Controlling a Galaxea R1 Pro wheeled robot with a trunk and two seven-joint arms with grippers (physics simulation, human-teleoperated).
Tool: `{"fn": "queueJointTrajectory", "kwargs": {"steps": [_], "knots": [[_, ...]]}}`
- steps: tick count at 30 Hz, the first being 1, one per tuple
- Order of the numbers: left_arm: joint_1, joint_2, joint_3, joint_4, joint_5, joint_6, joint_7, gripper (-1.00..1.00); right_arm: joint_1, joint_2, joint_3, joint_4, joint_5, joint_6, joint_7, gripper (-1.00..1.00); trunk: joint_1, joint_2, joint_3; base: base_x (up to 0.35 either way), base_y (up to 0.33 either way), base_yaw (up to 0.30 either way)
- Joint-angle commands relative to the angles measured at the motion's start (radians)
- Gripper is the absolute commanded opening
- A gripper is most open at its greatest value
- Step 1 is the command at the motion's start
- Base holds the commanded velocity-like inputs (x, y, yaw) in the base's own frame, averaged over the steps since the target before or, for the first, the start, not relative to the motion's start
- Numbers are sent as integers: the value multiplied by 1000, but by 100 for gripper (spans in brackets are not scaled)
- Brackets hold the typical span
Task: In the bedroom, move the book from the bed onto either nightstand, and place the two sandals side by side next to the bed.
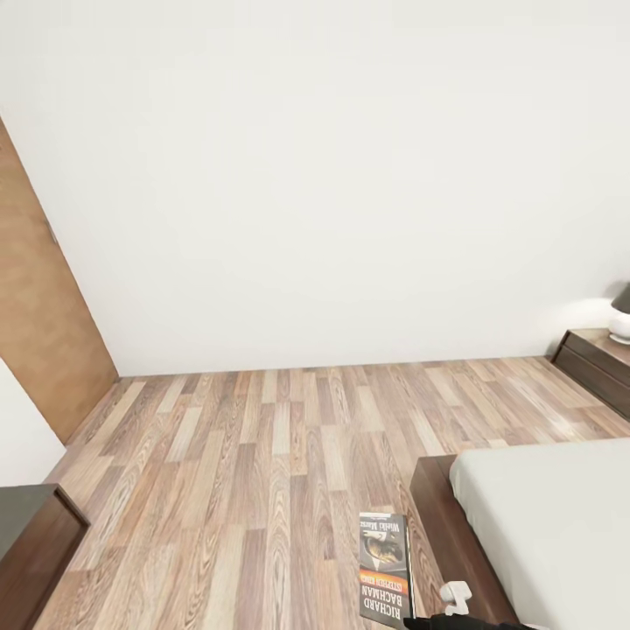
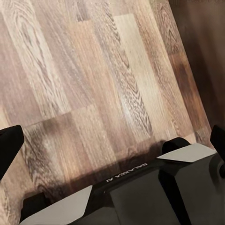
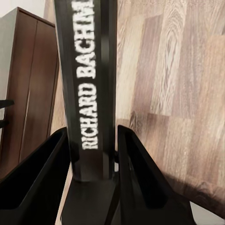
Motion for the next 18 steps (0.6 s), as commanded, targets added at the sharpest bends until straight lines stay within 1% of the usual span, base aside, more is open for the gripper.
{"fn": "queueJointTrajectory", "kwargs": {"steps": [1,18], "knots": [[-1,0,-9,1,9,-3,-3,100,-1,-1,7,-1,-10,7,2,-100,0,-1,0,0,0,0],[-1,0,-9,1,9,-3,-3,100,-1,-1,7,-1,-10,6,2,-100,0,-1,28,0,0,0]]}}
